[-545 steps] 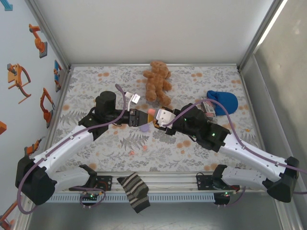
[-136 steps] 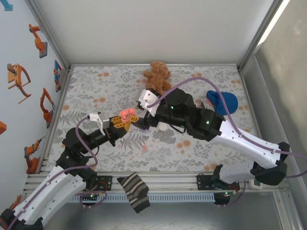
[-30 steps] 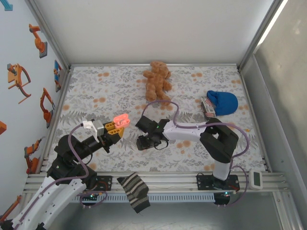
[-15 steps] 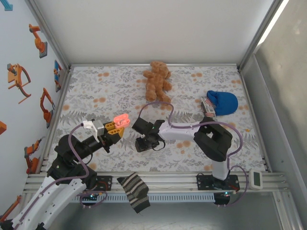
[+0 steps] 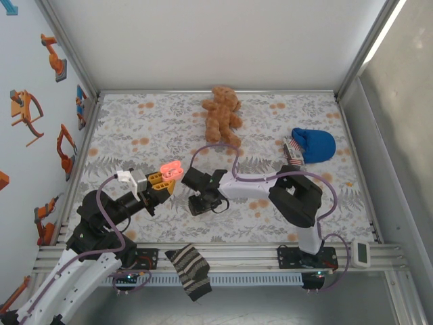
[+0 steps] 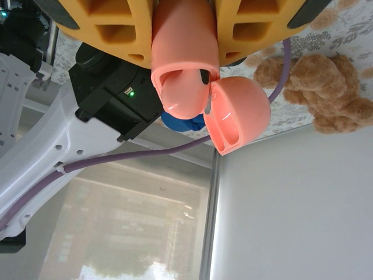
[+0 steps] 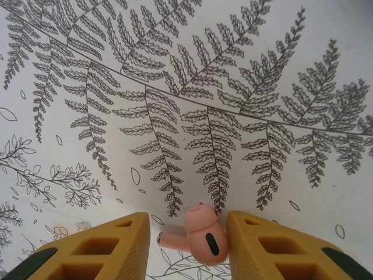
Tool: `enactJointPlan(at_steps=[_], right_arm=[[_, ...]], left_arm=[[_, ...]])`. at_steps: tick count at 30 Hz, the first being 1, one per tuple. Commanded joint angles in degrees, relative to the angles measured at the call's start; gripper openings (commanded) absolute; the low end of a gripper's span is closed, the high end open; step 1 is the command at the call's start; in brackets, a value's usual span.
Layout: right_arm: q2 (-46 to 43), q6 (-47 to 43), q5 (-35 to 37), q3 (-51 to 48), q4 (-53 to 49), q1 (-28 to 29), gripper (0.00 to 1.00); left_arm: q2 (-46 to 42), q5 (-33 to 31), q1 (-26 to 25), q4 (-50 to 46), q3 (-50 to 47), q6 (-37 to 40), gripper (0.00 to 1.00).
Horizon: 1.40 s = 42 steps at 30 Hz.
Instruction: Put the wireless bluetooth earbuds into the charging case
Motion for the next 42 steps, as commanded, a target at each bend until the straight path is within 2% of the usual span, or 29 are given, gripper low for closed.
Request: enactJointPlan(at_steps=[1,10,17,31,42], right_arm=[[1.53,-0.72,1.15,1.25,-2.36,0.54,0.38],[1.92,-0.85,2.03,1.25,-3.32,0.62,0.33],[2.27,-2.37,4.41,2.26,-6.67,1.04,0.33],[1.17,-4.01,8.31,5.91,-7.29,1.72,0.40],[4.95,-5.74,8.82,8.17,-9.54,2.71,0.47]], left_arm=[[-0.54,-0.62,-0.16,0.39,0.62,0.29,0.00],[-0.55,-0.51,-0.16,0.31,0.53,0.12,0.00],[-0.80,-0.71,-0.16,-0.13,0.61,0.07,0.00],[-0.78,-0.87,-0.19,-0.60,0.63,0.25,0.00],[-3.16,-1.21,-0.18,-1.20,0.78,0.58,0.00]])
